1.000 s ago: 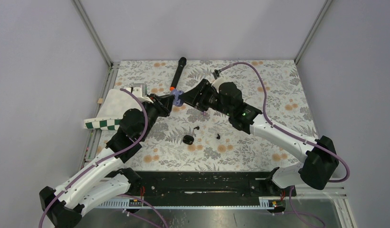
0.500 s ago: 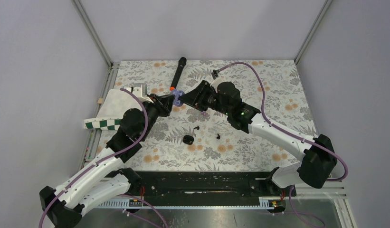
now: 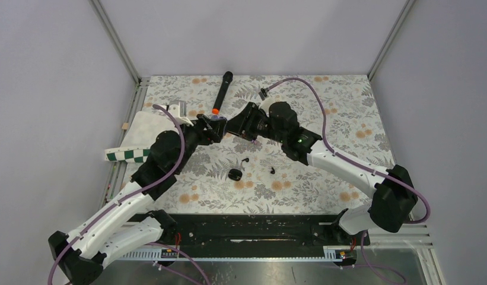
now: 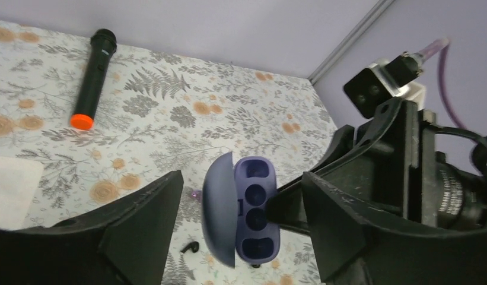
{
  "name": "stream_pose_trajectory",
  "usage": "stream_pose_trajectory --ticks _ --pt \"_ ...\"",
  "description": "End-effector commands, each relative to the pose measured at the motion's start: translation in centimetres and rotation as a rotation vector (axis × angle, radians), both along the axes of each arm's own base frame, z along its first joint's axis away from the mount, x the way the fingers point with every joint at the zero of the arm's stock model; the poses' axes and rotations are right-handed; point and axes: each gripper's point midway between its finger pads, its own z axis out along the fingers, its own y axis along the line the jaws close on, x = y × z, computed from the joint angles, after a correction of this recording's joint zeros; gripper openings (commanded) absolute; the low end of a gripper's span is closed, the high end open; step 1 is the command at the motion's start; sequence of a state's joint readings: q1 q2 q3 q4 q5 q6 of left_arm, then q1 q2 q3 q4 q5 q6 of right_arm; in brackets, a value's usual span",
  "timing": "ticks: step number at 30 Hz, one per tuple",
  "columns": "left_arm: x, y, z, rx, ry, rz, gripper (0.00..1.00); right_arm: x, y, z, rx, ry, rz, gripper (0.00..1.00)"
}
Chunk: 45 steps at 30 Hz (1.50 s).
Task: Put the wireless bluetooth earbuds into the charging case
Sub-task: Pass from the left arm to the right, then pass from the right arm to the left
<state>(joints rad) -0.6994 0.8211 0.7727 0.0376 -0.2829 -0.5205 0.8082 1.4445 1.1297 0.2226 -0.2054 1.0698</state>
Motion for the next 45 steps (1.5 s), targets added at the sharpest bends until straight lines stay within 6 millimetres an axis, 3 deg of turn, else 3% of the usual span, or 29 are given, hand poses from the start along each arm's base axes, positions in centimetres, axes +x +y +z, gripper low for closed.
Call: stream_pose_trajectory --ticks 1,6,12,17,23,26,33,39,45 --pt "-1.2 -0.1 3.6 0.001 -0.019 -0.047 0.83 -0.4 0.2 4.5 0.104 -0.111 0.13 0.04" --pt "-2.6 0.3 4.6 0.144 0.054 -0.157 0.98 -1.5 -0.8 4.3 0.08 -0.145 0.274 0.03" --pt "-3.7 0.9 5.2 0.098 0.158 -0.294 0.99 -2.3 -1.9 4.5 0.104 -0.168 0.379 0.03" --pt "-5.4 -1.1 4.7 0.002 0.242 -0.557 0.99 -2.9 -2.5 5.0 0.108 -0.194 0.444 0.04" --pt "-6.3 -2.8 4.0 -0.104 0.26 -0.684 0.86 -2.9 -2.7 5.0 0.101 -0.201 0.441 0.04" --pt "-6.1 -2.8 3.5 -0.117 0.266 -0.67 0.81 -2.8 -2.7 5.1 0.102 -0.203 0.437 0.04" --pt "-6.6 -2.9 4.4 -0.178 0.224 -0.688 0.78 -2.4 -2.5 4.9 0.102 -0.193 0.428 0.04" --pt "-6.2 -2.1 4.6 -0.202 0.204 -0.665 0.63 -2.4 -2.5 5.1 0.106 -0.197 0.43 0.03" --pt "-5.9 -2.2 3.9 -0.214 0.22 -0.665 0.58 -2.5 -2.4 5.4 0.115 -0.198 0.435 0.03"
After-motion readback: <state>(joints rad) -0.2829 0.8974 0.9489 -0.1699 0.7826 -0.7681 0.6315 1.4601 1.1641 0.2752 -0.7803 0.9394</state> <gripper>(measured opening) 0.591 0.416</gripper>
